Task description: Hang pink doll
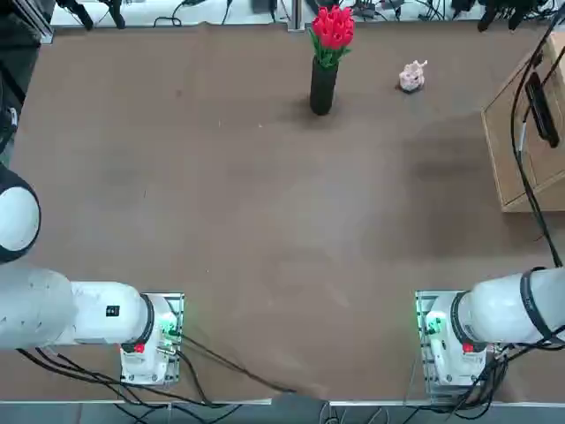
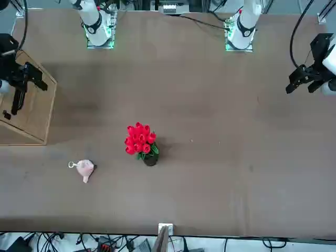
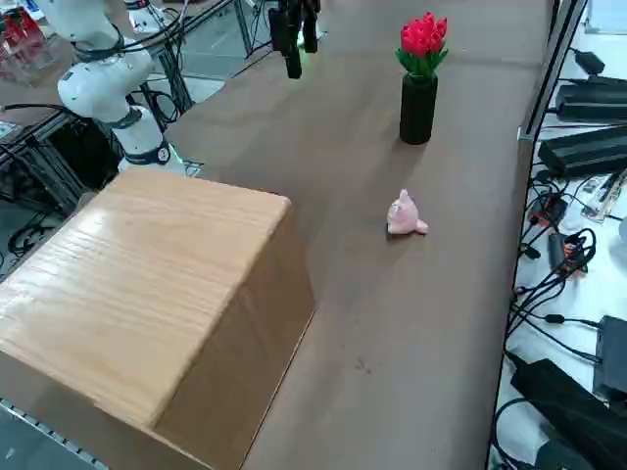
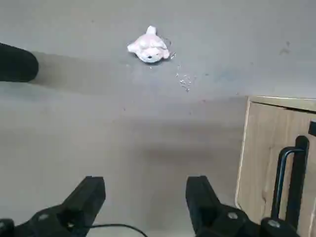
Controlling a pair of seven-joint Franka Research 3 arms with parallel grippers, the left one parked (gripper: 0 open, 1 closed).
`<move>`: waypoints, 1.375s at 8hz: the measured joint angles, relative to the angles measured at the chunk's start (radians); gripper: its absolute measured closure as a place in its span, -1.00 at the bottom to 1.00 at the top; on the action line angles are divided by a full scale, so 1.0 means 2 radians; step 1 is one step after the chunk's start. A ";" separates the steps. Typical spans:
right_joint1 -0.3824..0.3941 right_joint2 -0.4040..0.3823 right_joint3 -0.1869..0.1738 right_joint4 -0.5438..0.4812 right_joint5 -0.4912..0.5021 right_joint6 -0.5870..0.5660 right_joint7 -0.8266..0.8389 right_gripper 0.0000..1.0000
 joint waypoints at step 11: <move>-0.019 0.125 -0.003 -0.006 0.001 -0.072 0.235 -1.00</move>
